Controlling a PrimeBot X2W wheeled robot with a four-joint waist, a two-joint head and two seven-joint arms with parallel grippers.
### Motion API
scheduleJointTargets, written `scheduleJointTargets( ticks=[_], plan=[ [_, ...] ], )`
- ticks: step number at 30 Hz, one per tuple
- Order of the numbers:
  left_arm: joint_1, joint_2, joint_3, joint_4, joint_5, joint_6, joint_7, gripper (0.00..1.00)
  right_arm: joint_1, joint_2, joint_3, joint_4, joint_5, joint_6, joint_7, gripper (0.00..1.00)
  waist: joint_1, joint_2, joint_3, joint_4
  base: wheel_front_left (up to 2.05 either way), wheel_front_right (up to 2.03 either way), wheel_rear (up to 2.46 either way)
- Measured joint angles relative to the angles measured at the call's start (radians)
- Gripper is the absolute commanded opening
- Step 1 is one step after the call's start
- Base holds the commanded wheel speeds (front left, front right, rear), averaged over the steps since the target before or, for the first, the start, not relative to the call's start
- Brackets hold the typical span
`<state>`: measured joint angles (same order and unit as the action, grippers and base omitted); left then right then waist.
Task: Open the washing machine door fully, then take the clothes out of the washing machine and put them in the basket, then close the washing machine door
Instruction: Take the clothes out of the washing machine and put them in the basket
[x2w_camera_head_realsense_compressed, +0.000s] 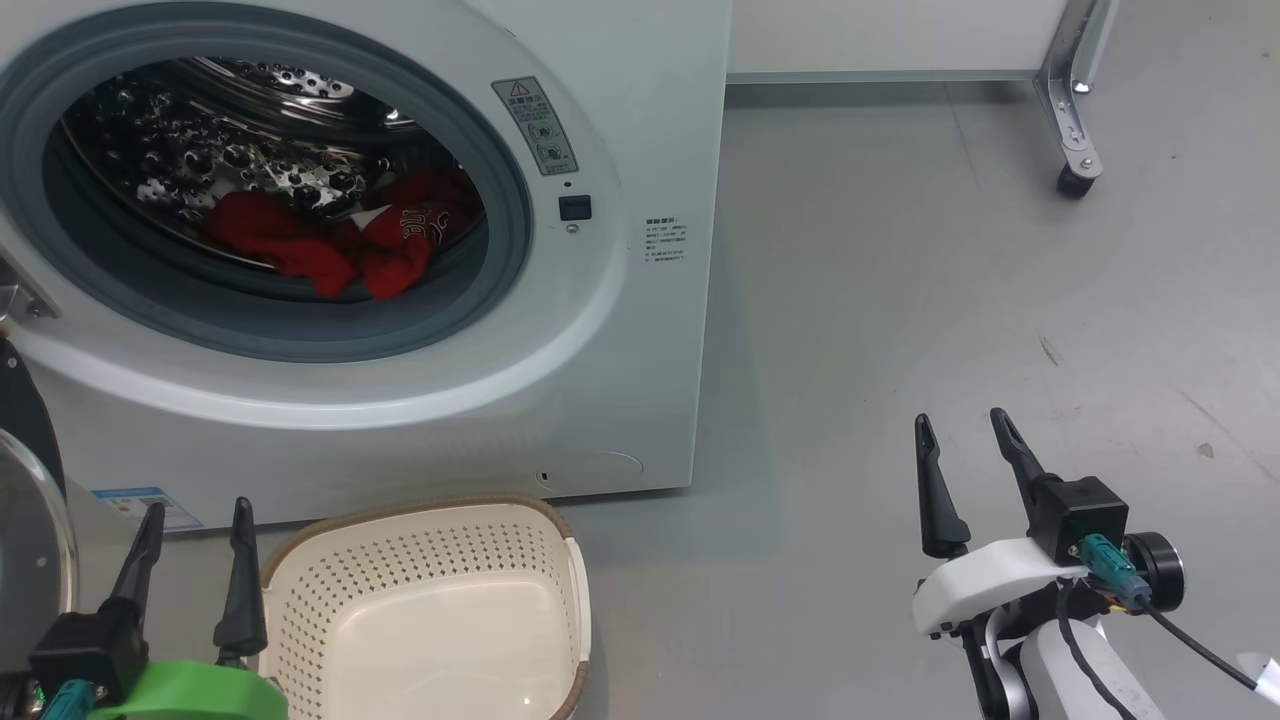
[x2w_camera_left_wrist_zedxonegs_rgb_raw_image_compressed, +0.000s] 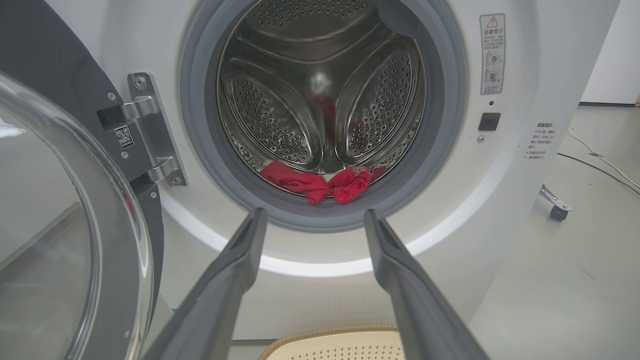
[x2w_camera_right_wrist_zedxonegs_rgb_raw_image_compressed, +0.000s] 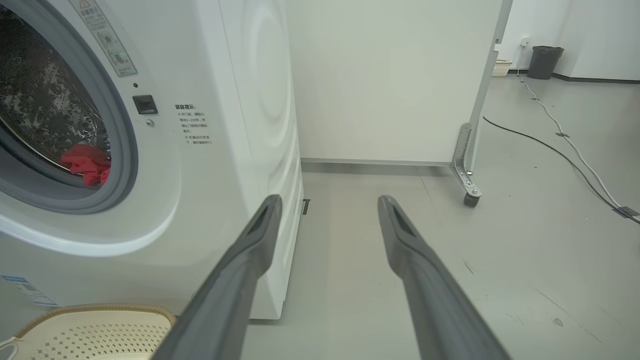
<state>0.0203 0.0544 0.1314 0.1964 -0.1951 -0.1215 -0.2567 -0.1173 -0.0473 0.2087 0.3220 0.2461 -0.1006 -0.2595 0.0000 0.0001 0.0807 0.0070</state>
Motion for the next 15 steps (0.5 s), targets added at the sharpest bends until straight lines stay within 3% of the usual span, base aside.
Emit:
scheduleJointTargets(
  ticks=[15],
  plan=[
    [0.001, -0.006, -0.027, 0.037, -0.065, -0.003, 0.000, 1.00, 0.000, 0.000, 0.019, 0.002, 0.008, 0.000, 0.000, 1.00, 0.0000, 0.0000, 0.028, -0.010, 0.00, 0.00, 0.00]
  ],
)
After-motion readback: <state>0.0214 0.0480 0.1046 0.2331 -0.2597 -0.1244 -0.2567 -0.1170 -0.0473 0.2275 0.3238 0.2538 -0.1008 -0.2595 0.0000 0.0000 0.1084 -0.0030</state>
